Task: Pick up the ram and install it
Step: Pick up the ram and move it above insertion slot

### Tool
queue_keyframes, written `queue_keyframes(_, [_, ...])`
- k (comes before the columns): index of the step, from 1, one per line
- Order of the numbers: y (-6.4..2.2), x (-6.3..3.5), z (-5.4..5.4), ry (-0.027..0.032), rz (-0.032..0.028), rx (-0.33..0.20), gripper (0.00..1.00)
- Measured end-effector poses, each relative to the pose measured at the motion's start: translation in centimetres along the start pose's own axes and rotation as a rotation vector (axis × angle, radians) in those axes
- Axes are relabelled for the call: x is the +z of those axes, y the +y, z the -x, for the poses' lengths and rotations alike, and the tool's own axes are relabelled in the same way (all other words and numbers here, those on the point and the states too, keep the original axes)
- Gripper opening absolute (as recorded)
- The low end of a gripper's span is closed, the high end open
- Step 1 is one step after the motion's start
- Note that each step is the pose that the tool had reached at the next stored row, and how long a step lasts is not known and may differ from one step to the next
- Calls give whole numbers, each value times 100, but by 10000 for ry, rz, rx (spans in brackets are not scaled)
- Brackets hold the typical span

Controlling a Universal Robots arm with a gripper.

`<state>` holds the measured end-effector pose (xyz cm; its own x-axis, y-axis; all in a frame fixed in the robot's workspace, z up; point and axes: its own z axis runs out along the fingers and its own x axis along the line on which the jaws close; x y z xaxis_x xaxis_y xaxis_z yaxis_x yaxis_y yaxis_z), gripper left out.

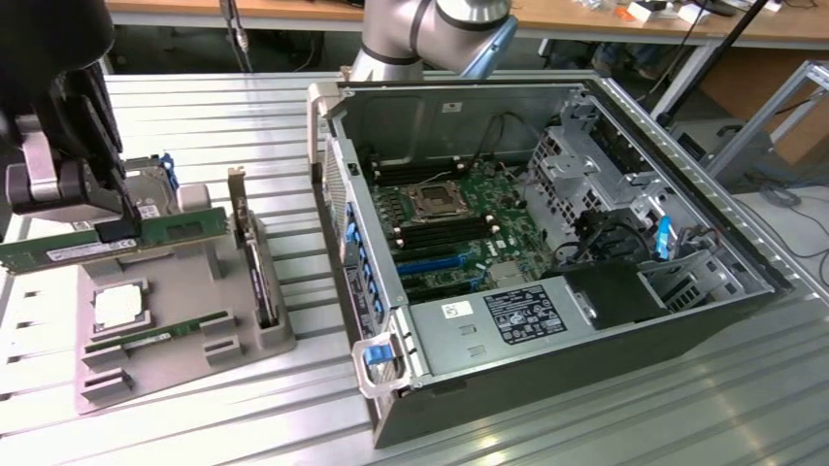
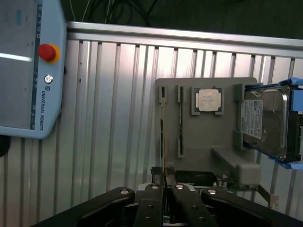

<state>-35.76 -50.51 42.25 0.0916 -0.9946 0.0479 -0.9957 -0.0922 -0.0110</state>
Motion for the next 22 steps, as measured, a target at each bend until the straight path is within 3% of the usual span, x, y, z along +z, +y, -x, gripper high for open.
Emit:
queue_keyframes(7, [-165, 2, -15, 7, 0, 0, 12])
queue_keyframes(22, [-333, 5, -30, 35, 4, 0, 12])
